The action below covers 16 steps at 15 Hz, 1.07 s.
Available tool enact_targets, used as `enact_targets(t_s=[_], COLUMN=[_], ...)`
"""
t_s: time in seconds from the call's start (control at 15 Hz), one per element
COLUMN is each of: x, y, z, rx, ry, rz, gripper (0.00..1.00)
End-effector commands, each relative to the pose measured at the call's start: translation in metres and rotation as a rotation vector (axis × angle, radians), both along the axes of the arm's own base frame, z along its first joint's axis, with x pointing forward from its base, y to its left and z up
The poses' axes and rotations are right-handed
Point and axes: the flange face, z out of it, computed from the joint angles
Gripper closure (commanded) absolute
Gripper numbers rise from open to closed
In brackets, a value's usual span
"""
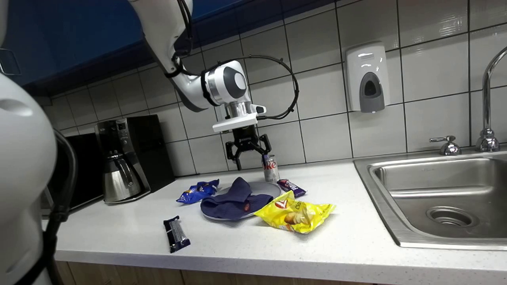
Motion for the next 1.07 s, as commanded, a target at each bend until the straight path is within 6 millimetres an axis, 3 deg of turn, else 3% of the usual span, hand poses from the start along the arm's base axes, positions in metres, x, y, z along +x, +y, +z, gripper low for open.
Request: enact_targets(t_s=[0.0,1.0], x=[-0.010,-0.041], y=[0.006,0.034], z=[0.003,-0.039], rx=[0.010,0.072], ry=[-0.006,0.042], rz=[-0.001,0.126], gripper=[0.00,0.00])
